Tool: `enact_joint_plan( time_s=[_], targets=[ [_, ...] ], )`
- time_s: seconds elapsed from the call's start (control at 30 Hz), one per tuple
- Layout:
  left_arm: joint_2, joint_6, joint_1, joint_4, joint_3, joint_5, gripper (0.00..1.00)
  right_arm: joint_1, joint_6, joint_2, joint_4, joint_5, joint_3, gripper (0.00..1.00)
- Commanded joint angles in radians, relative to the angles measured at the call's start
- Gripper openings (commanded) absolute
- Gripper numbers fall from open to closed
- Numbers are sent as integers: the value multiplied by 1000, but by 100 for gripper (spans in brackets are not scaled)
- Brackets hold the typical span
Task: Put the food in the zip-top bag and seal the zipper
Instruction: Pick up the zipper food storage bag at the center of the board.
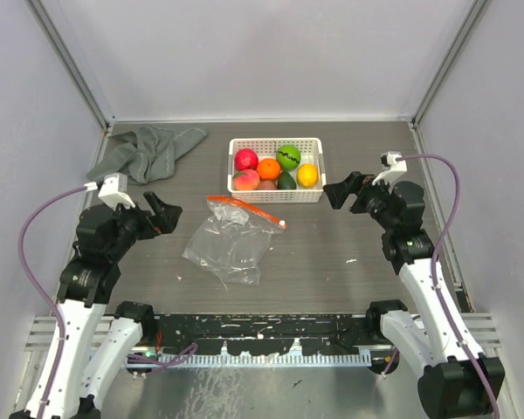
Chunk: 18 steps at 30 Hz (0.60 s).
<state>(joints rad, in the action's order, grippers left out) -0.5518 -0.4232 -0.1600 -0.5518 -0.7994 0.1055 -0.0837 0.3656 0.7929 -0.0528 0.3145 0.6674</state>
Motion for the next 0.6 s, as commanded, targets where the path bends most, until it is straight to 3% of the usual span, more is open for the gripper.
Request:
enact_joint_plan(
  time_s=[0.0, 0.27, 0.57],
  targets=[
    [-62, -120, -4, 10, 5, 130, 98, -27, 9, 60, 95, 165, 1, 100],
    [-219, -209, -62, 80, 89, 190, 98, -278, -42, 253, 156, 148, 18, 100],
    [-329, -257, -252, 189, 163, 33, 99, -438, -87, 533, 268, 150, 96, 96]
  ],
)
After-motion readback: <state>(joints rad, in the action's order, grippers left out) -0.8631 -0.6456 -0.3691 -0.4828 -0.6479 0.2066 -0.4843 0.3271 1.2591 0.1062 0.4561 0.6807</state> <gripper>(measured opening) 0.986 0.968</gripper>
